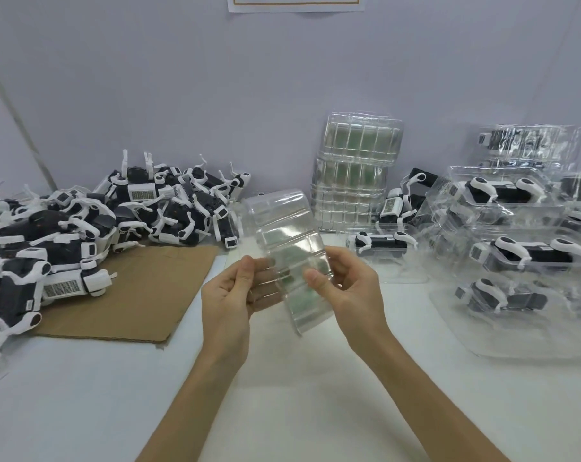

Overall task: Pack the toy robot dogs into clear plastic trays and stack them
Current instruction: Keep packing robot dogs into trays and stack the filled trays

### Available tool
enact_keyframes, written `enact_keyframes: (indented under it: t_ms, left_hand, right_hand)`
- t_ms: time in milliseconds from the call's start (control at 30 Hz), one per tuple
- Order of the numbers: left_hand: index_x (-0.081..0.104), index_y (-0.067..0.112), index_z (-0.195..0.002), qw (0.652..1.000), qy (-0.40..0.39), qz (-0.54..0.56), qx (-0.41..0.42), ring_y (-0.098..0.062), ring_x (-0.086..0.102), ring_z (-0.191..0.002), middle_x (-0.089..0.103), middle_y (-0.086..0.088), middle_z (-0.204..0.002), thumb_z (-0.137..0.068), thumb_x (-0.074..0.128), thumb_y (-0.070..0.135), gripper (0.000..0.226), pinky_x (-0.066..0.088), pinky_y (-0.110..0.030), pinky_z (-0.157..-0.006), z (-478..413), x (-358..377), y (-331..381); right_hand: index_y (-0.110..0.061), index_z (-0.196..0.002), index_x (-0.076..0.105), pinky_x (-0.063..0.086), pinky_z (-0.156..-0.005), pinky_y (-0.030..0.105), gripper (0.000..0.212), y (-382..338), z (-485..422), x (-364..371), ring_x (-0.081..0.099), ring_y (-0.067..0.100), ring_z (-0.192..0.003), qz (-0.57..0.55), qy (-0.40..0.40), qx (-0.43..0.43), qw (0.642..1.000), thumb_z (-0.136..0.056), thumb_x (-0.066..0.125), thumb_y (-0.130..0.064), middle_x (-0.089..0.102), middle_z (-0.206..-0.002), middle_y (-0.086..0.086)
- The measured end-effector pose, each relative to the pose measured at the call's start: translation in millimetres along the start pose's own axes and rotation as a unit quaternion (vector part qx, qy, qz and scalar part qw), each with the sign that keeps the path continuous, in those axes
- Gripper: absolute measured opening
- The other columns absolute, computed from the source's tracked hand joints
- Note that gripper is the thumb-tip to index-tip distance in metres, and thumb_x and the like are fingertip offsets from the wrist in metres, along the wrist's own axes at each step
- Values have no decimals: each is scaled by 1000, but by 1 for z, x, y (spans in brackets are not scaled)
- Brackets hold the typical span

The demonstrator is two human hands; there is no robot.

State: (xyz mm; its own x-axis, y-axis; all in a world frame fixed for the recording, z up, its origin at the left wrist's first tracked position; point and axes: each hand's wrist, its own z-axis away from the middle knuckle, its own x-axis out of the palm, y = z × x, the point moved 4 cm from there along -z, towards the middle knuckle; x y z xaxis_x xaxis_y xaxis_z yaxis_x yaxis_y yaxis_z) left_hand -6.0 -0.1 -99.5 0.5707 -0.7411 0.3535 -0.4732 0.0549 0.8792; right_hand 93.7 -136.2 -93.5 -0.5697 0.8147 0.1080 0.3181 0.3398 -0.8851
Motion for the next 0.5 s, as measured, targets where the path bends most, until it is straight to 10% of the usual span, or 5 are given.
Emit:
enact_keyframes:
  t_ms: [267,367,500]
  left_hand:
    - [65,15,-78,986,158,6,47,-12,65,-50,69,1,-60,-103,51,25,30,48,-18,-45,-13,-38,13]
    - [57,25,-74,943,312,118,11,0,49,-43,54,14,-50,-104,49,33,32,40,-14,-42,-24,-97,25]
    - [57,27,-73,926,328,160,-96,-1,45,-47,51,14,-58,-103,48,41,35,37,-16,-50,-31,-114,-1]
  right_hand:
    - [-18,-98,69,54,-63,27,22,-6,-6,-11,65,11,-69,3,44,-18,999,-86,71,1,71,-76,-5]
    - [-14,-96,67,56,-67,32,16,-17,-16,-54,61,14,-71,-37,151,-33,987,-91,65,0,68,-78,-3]
    - [-12,-107,69,51,-82,47,16,-32,-17,-67,58,26,-81,23,162,-86,983,-92,67,-6,68,-88,3]
